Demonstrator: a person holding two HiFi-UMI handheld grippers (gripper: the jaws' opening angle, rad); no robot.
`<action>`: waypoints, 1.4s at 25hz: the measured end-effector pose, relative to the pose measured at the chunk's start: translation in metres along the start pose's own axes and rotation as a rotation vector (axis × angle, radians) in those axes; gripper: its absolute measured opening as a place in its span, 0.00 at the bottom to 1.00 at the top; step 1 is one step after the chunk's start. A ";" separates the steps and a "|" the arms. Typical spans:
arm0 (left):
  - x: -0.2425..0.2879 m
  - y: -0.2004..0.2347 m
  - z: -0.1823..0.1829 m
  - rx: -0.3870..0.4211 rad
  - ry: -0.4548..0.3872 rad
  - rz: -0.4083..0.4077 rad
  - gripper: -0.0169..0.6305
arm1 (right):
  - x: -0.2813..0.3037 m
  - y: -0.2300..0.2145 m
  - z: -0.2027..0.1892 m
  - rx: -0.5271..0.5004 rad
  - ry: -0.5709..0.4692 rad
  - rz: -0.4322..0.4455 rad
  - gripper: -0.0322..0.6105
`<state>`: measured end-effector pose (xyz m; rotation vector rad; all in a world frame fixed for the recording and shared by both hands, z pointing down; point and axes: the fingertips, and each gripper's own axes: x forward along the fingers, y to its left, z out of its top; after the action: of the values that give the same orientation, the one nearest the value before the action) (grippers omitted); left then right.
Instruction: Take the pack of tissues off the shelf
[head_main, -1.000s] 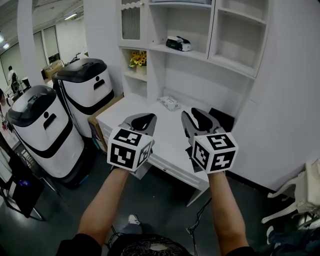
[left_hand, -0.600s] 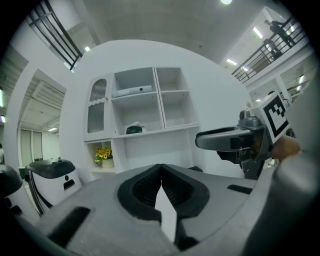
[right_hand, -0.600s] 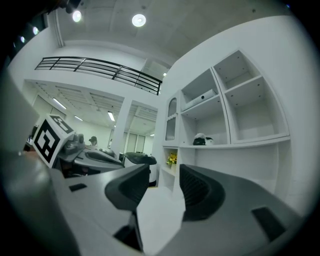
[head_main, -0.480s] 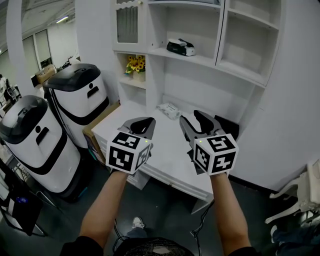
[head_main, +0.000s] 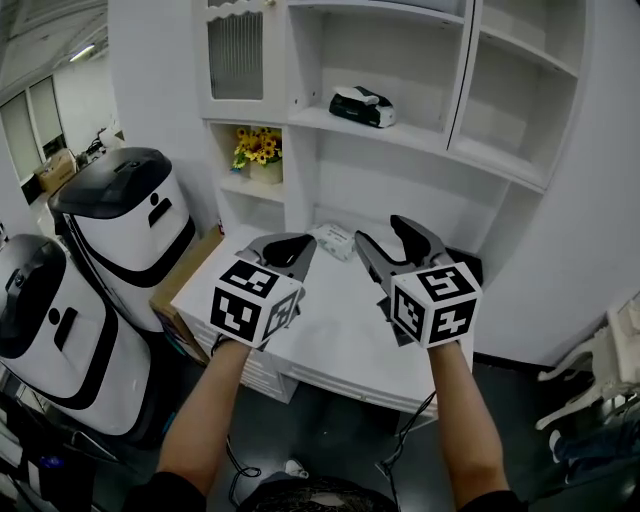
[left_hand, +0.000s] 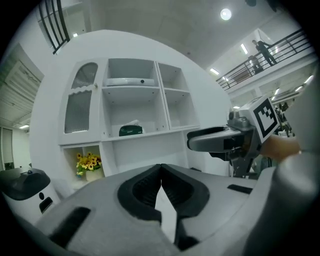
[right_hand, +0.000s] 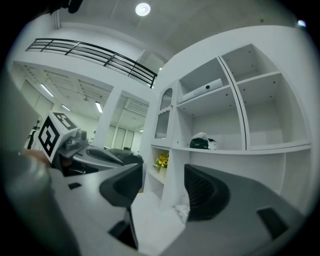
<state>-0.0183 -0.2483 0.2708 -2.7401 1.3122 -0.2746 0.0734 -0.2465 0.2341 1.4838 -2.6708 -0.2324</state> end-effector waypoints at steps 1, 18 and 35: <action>0.002 0.007 0.001 0.004 0.001 -0.014 0.04 | 0.006 0.000 0.001 -0.004 0.002 -0.012 0.47; 0.022 0.071 0.014 -0.038 -0.006 -0.097 0.04 | 0.056 -0.019 0.044 -0.091 0.031 -0.074 0.47; 0.114 0.100 0.046 0.013 -0.031 -0.076 0.04 | 0.132 -0.093 0.083 -0.300 0.054 -0.034 0.46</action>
<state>-0.0151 -0.3995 0.2238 -2.7752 1.1963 -0.2442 0.0700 -0.3996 0.1354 1.4183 -2.4373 -0.5592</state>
